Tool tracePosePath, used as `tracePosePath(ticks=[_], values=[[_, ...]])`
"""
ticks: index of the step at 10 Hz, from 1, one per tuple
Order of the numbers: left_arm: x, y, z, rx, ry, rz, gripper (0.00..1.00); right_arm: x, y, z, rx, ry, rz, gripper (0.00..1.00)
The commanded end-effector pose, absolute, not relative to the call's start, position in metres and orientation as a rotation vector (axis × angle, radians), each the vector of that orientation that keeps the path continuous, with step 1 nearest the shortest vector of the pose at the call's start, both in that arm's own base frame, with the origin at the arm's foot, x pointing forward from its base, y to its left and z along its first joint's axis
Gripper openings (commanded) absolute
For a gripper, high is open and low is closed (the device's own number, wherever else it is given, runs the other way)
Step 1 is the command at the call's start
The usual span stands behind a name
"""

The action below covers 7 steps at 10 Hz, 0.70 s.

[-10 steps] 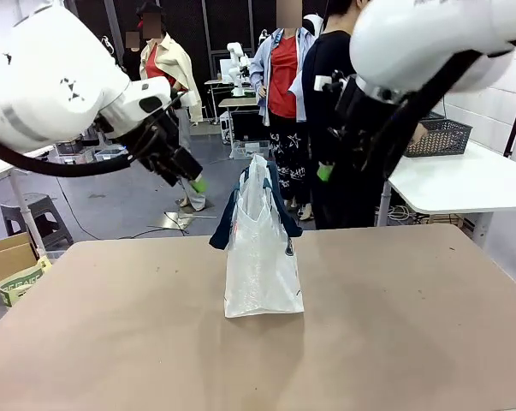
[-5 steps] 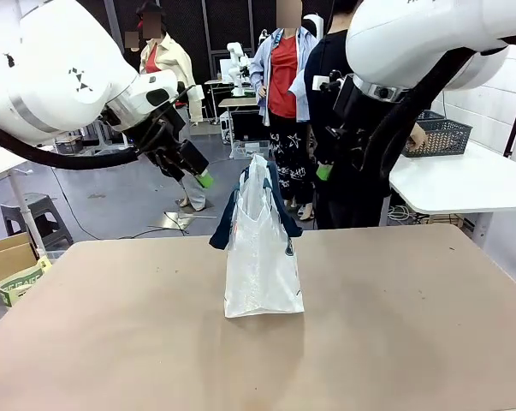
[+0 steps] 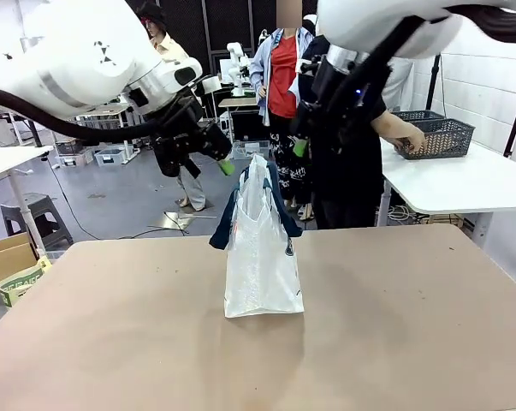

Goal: Transfer purchased items from the store into the shopping bag.
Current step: Open the Reusable shopping bag in the center of the table.

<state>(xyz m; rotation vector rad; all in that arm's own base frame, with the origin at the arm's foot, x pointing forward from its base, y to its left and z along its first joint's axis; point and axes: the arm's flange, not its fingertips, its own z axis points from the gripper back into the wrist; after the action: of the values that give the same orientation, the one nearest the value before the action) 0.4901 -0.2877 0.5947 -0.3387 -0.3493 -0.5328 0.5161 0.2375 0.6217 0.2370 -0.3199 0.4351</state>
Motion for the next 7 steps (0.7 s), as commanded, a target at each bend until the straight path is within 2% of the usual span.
tracePosePath(ticks=[1, 4, 5, 6, 7], values=[[0.507, -0.297, 0.592, -0.380, -0.319, -0.466, 1.00, 0.564, 0.267, 0.635, 0.264, -0.231, 0.394, 1.00], [0.530, -0.298, 0.567, -0.413, -0.325, -0.417, 1.00, 0.607, 0.294, 0.628, 0.273, -0.183, 0.394, 1.00], [0.523, -0.290, 0.572, -0.412, -0.372, -0.439, 1.00, 0.598, 0.290, 0.628, 0.259, -0.212, 0.457, 1.00], [0.525, -0.298, 0.564, -0.377, -0.304, -0.450, 1.00, 0.589, 0.283, 0.613, 0.293, -0.202, 0.413, 1.00], [0.525, -0.298, 0.564, -0.377, -0.304, -0.450, 1.00, 0.589, 0.283, 0.613, 0.293, -0.202, 0.413, 1.00]])
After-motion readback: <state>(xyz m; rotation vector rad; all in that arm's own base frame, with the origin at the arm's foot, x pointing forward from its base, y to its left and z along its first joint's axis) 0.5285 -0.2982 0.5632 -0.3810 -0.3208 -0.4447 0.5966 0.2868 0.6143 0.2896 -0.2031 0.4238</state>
